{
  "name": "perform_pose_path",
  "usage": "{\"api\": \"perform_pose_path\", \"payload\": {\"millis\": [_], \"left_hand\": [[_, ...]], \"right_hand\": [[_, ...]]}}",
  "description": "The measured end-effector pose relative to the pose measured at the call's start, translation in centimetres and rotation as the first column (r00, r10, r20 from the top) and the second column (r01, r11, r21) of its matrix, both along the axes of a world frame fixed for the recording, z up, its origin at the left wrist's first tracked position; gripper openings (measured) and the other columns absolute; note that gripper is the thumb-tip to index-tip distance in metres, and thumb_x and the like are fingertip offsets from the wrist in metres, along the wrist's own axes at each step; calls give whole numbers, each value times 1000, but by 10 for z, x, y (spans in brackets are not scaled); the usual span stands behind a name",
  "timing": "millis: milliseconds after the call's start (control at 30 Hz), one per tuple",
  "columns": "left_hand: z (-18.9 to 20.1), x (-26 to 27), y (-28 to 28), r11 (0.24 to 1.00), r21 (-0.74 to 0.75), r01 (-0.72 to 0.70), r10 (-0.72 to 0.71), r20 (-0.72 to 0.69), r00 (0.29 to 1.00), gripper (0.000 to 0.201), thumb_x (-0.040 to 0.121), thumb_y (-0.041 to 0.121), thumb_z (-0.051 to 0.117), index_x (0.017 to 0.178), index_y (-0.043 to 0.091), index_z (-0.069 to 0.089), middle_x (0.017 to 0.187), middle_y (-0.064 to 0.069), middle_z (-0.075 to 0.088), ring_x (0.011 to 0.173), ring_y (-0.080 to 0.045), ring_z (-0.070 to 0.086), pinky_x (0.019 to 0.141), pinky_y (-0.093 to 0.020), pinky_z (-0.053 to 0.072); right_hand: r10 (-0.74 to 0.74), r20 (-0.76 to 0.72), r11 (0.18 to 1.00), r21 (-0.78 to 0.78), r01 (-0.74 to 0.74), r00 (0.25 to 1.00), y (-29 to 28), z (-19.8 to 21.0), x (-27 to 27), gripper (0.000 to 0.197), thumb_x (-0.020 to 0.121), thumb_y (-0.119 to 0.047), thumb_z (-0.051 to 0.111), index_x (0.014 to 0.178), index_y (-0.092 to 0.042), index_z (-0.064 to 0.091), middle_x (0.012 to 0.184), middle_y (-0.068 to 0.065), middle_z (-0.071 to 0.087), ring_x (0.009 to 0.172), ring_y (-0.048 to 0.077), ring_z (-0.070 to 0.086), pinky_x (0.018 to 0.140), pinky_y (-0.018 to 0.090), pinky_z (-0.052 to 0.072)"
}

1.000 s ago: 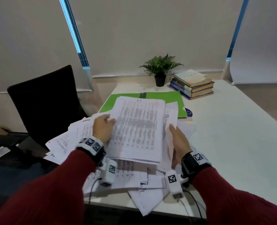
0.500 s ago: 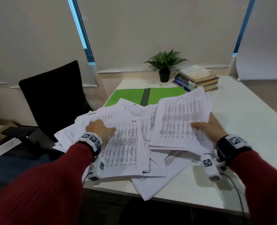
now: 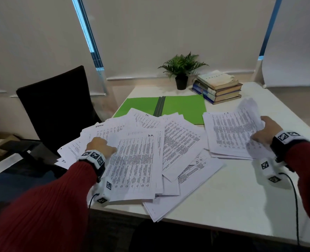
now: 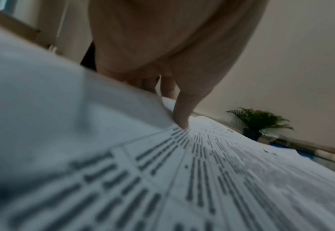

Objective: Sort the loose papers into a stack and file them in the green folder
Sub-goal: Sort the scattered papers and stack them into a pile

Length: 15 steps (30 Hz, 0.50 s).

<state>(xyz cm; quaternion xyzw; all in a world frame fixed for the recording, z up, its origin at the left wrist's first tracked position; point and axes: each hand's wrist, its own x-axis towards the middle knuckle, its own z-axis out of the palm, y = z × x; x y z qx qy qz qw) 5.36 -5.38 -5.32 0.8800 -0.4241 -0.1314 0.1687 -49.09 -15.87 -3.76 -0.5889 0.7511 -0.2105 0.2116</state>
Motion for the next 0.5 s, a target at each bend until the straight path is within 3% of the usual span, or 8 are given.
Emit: {"api": "perform_pose_path", "payload": {"millis": [33, 67, 133, 200, 233, 300, 400, 500], "left_hand": [[0, -1, 2, 998, -66, 11, -9, 29, 1000, 30, 86, 34, 85, 96, 7, 75, 92, -13, 73, 79, -30, 65, 74, -35, 55], [2, -3, 4, 992, -125, 21, -16, 37, 999, 22, 89, 30, 81, 94, 10, 76, 88, -11, 73, 78, -30, 65, 72, -33, 53], [5, -4, 5, 973, -228, 39, -36, 16, 999, 17, 94, 29, 76, 97, 12, 75, 87, -9, 72, 83, -32, 68, 74, -31, 50], [11, -2, 4, 949, -309, 55, -70, -36, 997, 16, 97, 29, 73, 98, 13, 73, 93, -11, 73, 90, -34, 70, 77, -33, 50], [15, -2, 3, 935, -351, 57, -85, -65, 994, 15, 98, 28, 73, 98, 13, 73, 96, -12, 74, 91, -34, 70, 79, -35, 52], [23, -7, 0, 901, -431, 42, -115, -145, 983, 13, 97, 27, 74, 97, 14, 72, 100, -12, 77, 94, -34, 71, 89, -42, 58], [21, -18, -9, 880, -473, -28, -127, -291, 948, 14, 95, 26, 75, 98, 13, 72, 100, -8, 77, 97, -33, 73, 96, -48, 59], [11, -34, -15, 850, -518, -94, -182, -457, 871, 18, 90, 30, 75, 98, 13, 75, 101, -8, 80, 95, -33, 77, 93, -55, 62]], "right_hand": [[-20, -23, 1000, 10, 21, 1000, -2, -1, -4, 52, 62, -17, 77, 107, -6, 54, 86, 17, 59, 77, 33, 56, 63, 32, 42], [-56, -29, 998, 21, 56, 998, 0, 1, -6, 66, 67, -17, 80, 126, -7, 51, 99, 21, 61, 83, 35, 58, 68, 34, 46], [-113, -76, 993, 33, 116, 991, -3, 1, -10, 92, 77, -20, 82, 153, -11, 31, 131, 27, 57, 107, 42, 60, 86, 43, 51], [-128, -167, 992, -7, 129, 978, 0, 9, -3, 97, 80, -30, 83, 157, -13, 27, 145, 30, 44, 131, 47, 47, 103, 52, 44], [-110, -215, 994, -48, 102, 970, 0, 12, 4, 93, 81, -36, 82, 156, -15, 32, 146, 30, 42, 135, 47, 42, 107, 55, 41], [1, -211, 992, -124, -28, 978, 9, 19, 30, 78, 83, -46, 78, 149, -18, 46, 141, 25, 49, 130, 43, 49, 107, 54, 44], [294, -34, 949, -110, -296, 955, 37, 23, 91, 60, 87, -52, 73, 135, -19, 62, 125, 10, 68, 110, 27, 66, 101, 41, 51], [471, 185, 879, -18, -476, 863, 58, 3, 155, 81, 80, -68, 71, 142, -17, 58, 119, 2, 71, 105, 19, 68, 97, 37, 51]]}}
